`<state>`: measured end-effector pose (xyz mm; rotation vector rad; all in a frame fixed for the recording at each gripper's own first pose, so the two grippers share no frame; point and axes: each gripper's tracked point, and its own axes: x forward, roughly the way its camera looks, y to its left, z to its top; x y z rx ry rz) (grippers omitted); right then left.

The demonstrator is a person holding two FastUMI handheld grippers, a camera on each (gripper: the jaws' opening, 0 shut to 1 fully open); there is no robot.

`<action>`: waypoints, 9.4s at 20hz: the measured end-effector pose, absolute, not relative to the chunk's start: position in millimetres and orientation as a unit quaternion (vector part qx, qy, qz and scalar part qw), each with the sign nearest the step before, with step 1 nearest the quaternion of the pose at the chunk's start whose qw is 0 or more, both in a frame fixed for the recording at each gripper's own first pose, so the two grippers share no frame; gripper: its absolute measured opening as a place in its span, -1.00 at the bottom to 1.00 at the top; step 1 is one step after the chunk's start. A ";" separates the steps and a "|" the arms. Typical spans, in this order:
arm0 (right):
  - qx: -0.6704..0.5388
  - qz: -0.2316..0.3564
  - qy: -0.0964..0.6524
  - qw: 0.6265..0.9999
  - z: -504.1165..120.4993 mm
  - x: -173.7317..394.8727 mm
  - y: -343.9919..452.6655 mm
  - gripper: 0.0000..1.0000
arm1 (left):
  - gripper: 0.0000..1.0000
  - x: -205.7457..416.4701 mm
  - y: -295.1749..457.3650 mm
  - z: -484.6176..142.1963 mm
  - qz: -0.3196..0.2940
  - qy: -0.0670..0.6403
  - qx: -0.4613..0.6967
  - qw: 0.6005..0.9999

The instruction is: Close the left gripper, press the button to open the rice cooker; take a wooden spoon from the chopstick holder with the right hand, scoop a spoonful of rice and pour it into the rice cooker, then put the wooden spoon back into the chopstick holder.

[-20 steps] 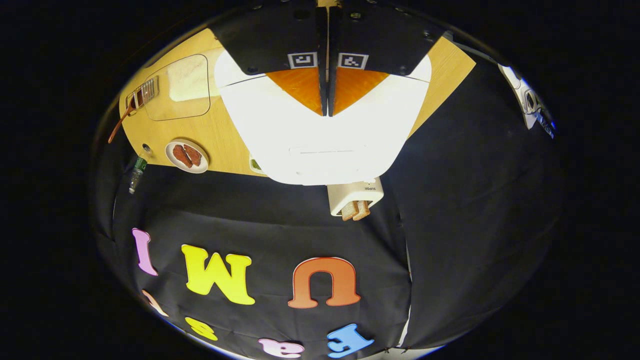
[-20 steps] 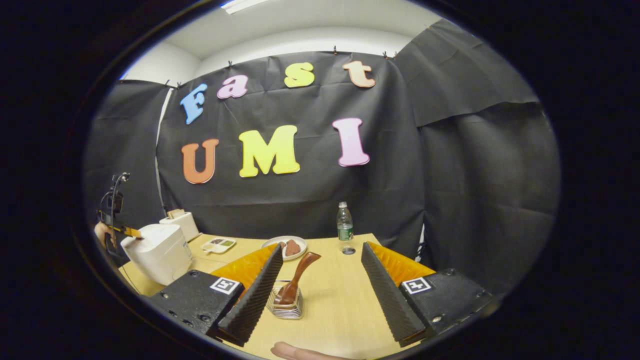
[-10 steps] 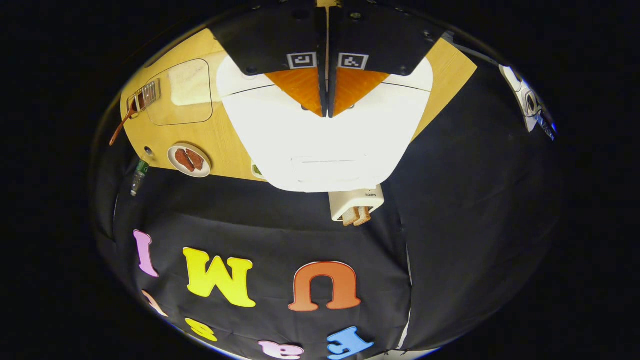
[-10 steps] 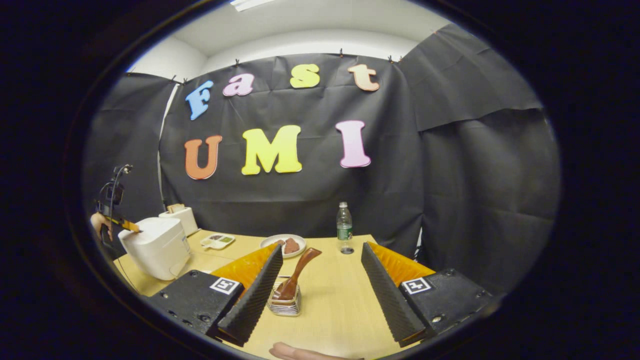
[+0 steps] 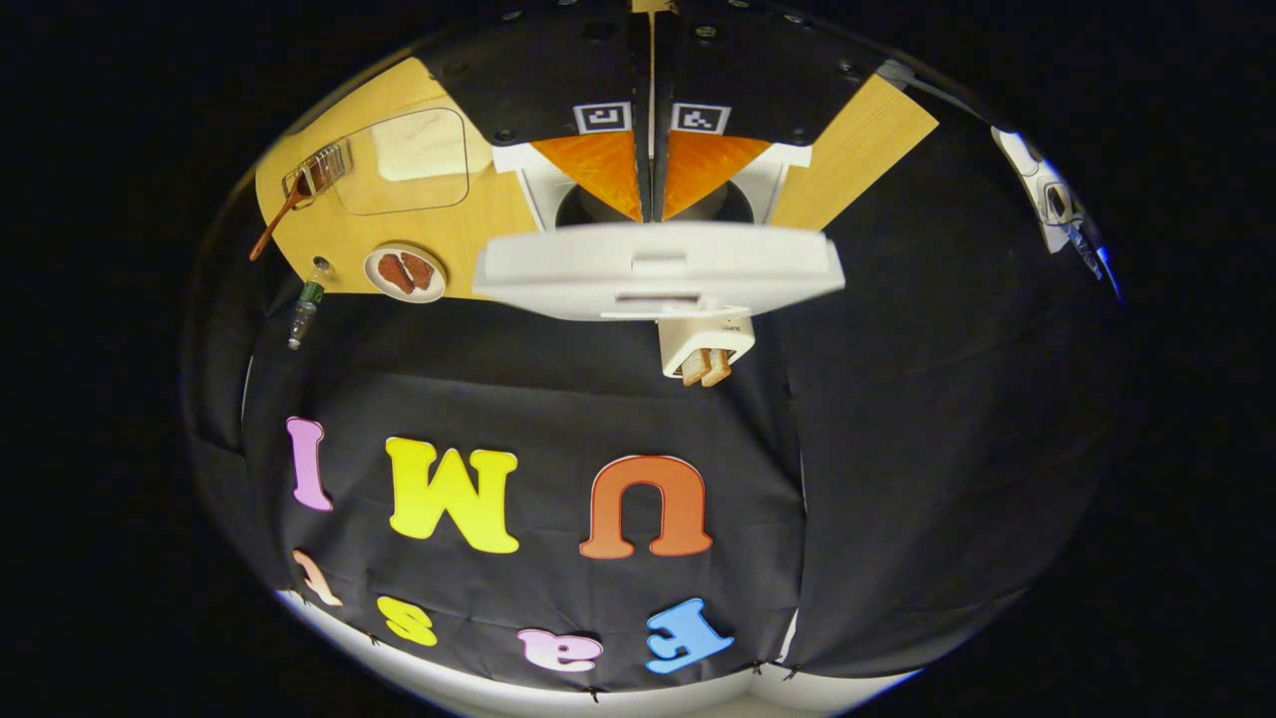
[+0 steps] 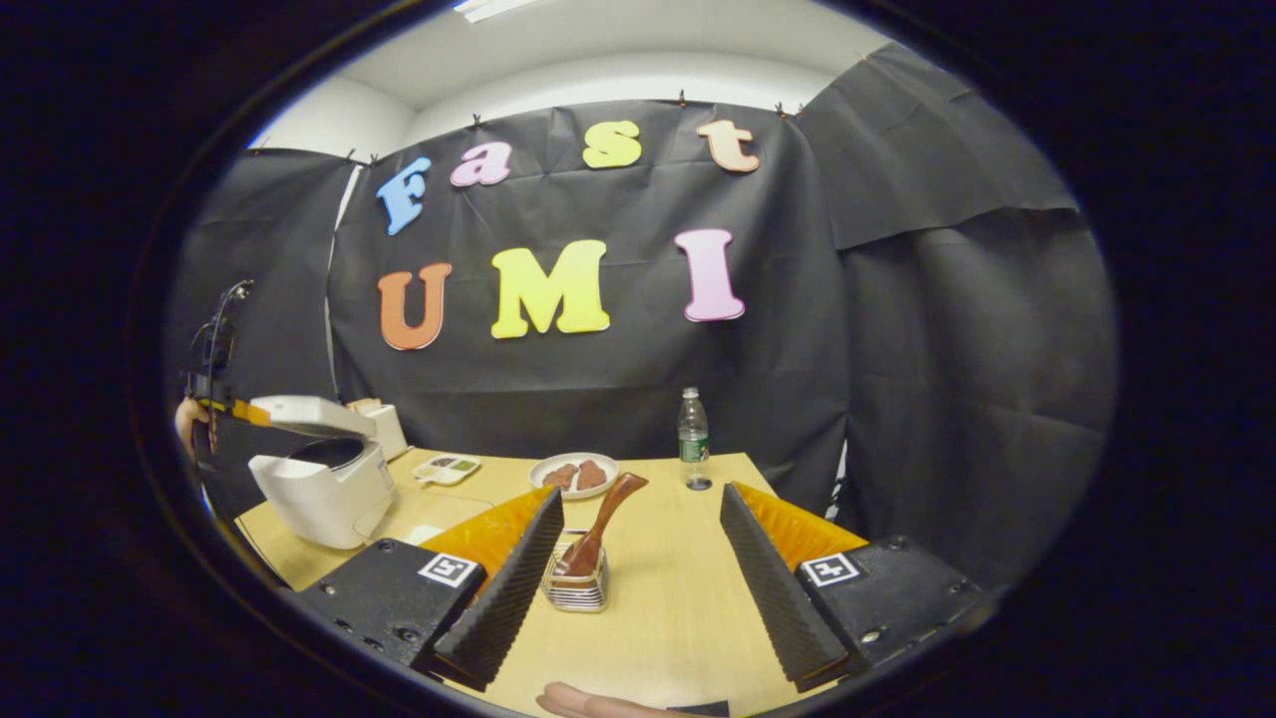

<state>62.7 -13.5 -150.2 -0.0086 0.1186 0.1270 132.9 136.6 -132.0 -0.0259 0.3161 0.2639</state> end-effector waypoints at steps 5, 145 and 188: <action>-0.003 0.058 0.078 0.995 -171.4 62.2 -14.7 1.00 | -0.65 81.1 112.9 -115.8 0.119 0.120 -0.013 0.985; 0.668 0.257 0.235 0.657 -182.5 190.0 254.0 -0.75 | 0.91 -103.2 92.1 -164.8 0.037 0.037 0.009 0.999; -0.121 0.379 0.057 0.916 -130.6 231.4 582.9 -0.72 | 0.91 -104.5 169.8 -141.0 0.121 0.016 -0.027 0.992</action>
